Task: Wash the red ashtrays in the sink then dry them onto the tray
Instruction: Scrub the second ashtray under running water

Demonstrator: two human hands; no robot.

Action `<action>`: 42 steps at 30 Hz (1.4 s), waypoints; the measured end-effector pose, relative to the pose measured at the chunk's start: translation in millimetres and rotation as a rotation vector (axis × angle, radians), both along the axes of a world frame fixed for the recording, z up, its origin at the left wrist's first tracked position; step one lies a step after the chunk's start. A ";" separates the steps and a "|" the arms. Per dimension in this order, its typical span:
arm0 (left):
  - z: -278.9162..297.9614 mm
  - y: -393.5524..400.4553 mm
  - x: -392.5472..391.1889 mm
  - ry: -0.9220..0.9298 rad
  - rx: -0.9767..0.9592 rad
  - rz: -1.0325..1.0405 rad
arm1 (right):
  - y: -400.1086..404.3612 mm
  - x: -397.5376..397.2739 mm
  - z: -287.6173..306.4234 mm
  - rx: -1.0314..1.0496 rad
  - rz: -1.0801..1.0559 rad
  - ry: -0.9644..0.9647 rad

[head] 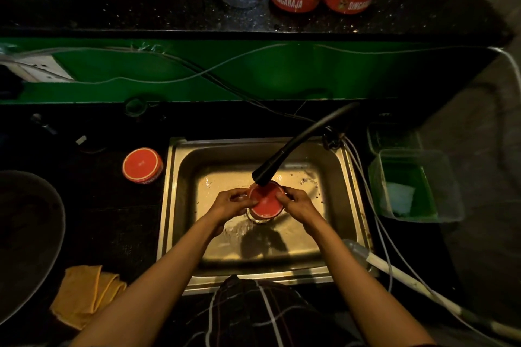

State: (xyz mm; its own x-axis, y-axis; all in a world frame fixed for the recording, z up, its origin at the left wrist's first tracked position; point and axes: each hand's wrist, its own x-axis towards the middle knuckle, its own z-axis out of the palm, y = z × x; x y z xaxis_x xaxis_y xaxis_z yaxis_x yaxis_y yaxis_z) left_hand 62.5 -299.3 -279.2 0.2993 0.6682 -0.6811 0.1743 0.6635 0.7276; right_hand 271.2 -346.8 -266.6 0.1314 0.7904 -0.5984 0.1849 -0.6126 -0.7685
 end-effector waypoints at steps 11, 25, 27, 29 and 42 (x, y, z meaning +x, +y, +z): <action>14.0 25.4 1.6 -0.130 -0.358 0.321 | -0.6 -36.9 -17.8 -0.556 -0.514 0.772; 23.3 19.9 17.0 0.070 -0.038 0.061 | -0.7 -40.3 -25.0 -0.467 -0.741 0.806; 20.0 18.5 11.4 0.082 -0.039 0.067 | -0.2 -33.8 -22.7 -0.388 -0.654 0.621; 16.3 18.3 4.2 0.106 -0.031 0.028 | -0.9 -28.3 -20.2 -0.286 -0.514 0.427; 0.6 -6.2 -36.0 0.137 -0.050 -0.169 | -8.3 -28.6 -0.3 0.165 0.202 -0.170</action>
